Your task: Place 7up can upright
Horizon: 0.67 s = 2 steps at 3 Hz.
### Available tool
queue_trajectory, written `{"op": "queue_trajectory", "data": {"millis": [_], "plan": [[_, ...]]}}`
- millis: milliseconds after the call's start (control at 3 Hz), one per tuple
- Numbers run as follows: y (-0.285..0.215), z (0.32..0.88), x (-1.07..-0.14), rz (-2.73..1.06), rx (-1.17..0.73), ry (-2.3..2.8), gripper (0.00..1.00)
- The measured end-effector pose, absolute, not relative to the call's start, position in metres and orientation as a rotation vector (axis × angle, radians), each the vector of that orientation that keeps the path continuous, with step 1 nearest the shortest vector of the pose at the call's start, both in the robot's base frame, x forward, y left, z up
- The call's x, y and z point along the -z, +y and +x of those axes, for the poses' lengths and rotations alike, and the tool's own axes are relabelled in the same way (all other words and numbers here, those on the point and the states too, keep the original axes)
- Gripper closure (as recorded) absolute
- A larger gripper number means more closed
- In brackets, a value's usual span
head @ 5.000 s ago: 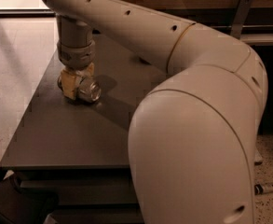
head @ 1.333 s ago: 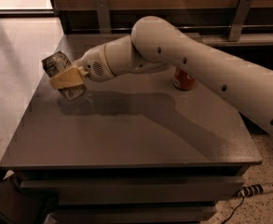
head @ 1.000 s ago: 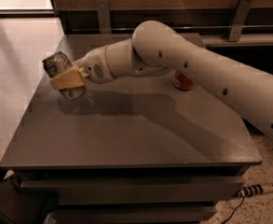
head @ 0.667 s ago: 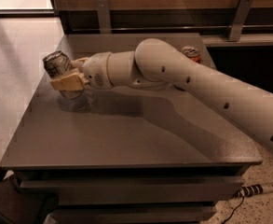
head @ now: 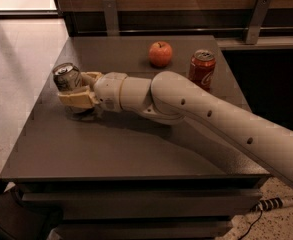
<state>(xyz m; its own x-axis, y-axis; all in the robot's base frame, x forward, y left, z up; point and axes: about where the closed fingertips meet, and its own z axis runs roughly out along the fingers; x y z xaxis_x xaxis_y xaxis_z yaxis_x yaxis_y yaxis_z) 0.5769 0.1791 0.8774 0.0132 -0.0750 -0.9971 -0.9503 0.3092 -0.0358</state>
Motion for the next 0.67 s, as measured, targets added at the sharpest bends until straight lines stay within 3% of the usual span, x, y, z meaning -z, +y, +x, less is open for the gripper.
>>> {"op": "queue_trajectory", "data": {"millis": [333,667], "plan": [[0.166,0.5708,-0.8585,-0.95,-0.901,1.42,1.0],[0.1642,0.5699,-0.8591,-0.94,-0.893,1.429,0.76]]}}
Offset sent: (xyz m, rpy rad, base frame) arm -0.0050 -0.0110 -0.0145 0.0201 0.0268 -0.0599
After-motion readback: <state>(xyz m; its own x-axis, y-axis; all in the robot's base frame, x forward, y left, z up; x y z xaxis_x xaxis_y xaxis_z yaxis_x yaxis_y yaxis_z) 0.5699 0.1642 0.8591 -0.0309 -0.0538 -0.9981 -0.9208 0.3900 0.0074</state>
